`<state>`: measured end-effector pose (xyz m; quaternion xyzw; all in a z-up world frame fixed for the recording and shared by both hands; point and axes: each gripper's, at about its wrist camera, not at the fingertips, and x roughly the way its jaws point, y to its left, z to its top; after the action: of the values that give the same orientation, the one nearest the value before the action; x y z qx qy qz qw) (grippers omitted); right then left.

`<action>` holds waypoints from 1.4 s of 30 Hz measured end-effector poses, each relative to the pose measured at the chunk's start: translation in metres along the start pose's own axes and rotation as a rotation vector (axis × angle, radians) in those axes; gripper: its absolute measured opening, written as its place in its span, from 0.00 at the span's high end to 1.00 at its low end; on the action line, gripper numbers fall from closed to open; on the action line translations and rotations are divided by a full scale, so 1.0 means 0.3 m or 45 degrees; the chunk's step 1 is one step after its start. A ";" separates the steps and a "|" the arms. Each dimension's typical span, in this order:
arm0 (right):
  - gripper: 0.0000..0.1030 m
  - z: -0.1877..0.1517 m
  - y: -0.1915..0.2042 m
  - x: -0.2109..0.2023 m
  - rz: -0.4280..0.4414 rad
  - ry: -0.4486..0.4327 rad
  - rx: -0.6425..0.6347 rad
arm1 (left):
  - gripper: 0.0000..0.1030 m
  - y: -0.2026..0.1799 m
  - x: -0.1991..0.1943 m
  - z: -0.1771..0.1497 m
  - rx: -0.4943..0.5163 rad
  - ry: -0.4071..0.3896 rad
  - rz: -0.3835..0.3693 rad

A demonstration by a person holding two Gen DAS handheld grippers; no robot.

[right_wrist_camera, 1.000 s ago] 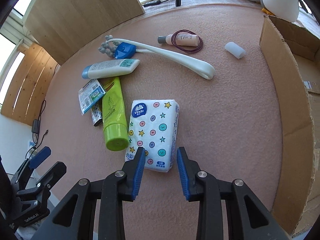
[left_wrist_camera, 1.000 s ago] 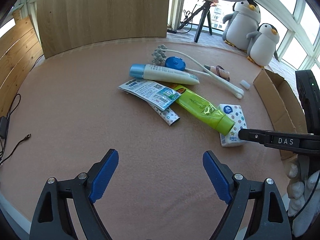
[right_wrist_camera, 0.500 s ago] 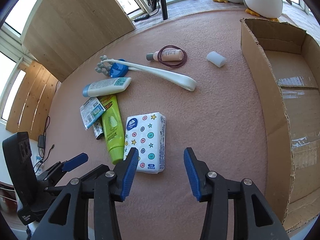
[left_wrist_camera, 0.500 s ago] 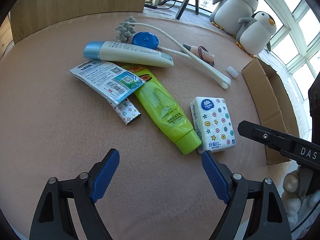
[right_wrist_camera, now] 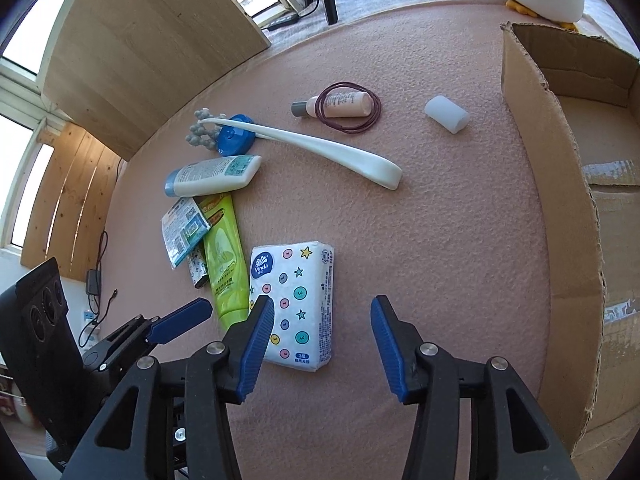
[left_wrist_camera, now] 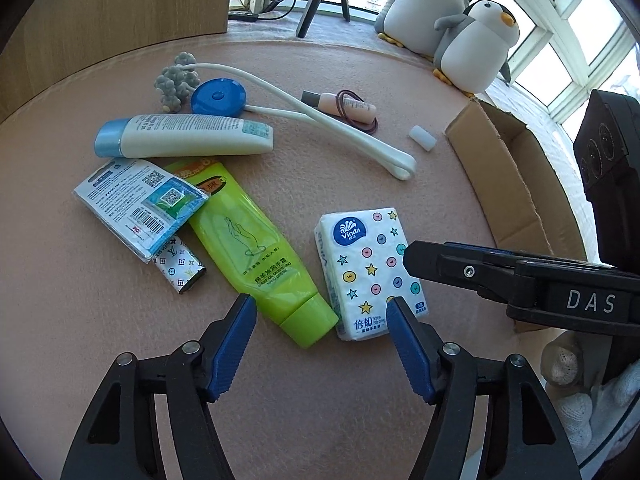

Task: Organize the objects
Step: 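Move the right tool to the white tissue pack and close on it, then lift the tissue pack with the right tool and carry it over the box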

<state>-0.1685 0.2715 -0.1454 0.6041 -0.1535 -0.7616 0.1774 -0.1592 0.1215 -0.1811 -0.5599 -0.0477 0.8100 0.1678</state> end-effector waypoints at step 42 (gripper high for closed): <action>0.66 0.060 -0.067 -0.016 0.064 0.052 0.017 | 0.34 -0.141 0.084 0.023 0.259 0.047 -0.083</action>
<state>-0.1867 0.2920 -0.1463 0.6167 -0.1700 -0.7433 0.1955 -0.1642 0.1702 -0.1899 -0.5528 0.0195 0.7944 0.2509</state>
